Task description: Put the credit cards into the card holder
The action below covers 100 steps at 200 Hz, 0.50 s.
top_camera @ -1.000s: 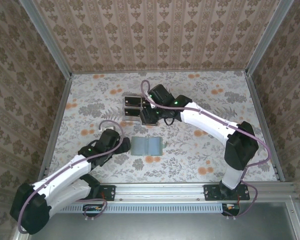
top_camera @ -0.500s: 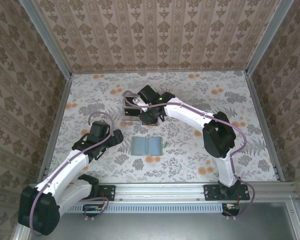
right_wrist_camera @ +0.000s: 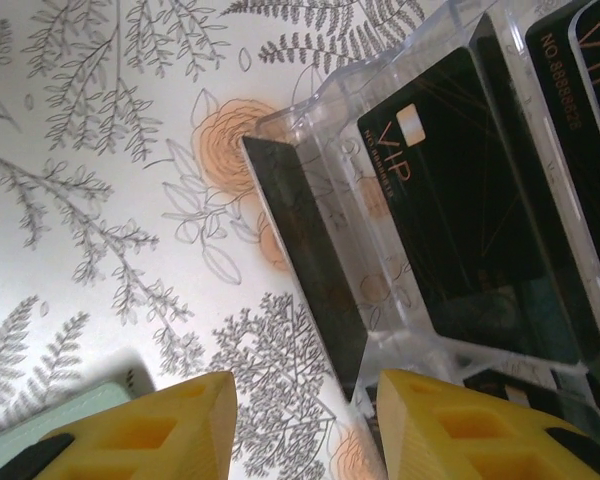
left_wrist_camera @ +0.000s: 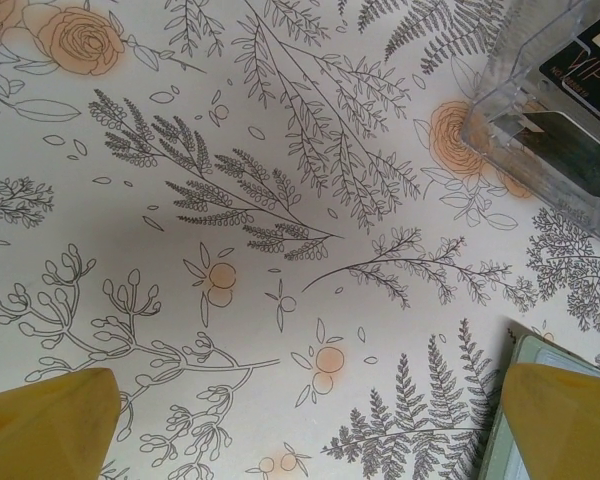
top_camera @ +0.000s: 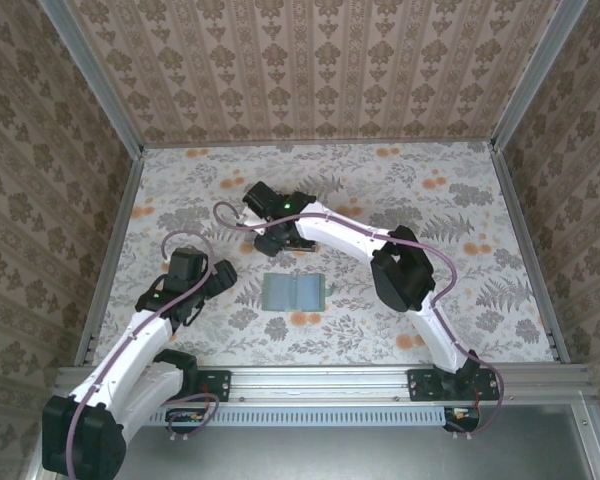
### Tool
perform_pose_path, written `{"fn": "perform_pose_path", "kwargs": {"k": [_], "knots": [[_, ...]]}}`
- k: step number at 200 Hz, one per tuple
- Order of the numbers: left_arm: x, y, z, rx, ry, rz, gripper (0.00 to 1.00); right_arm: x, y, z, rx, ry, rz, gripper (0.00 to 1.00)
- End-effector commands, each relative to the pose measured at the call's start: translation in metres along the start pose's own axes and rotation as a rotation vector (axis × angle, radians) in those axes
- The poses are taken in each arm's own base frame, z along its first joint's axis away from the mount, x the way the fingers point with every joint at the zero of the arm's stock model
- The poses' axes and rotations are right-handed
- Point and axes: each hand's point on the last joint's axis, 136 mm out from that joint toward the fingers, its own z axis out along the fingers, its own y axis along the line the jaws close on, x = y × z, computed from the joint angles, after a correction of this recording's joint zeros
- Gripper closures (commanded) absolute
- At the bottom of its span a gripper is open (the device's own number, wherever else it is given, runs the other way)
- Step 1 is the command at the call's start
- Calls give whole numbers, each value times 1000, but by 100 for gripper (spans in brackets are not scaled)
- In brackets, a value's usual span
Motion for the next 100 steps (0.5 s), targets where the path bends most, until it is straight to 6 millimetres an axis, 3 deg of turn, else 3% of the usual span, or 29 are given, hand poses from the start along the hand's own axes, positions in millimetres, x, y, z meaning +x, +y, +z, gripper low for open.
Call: {"fn": "perform_pose_path", "kwargs": {"k": [1, 53, 100], "knots": [[8, 6, 0, -9, 29, -26, 0, -6, -7, 3, 25, 9, -32, 57], [9, 8, 3, -7, 36, -34, 0, -12, -4, 19, 20, 12, -54, 60], [10, 9, 5, -3, 40, -41, 0, -6, 3, 34, 17, 36, -66, 60]]}}
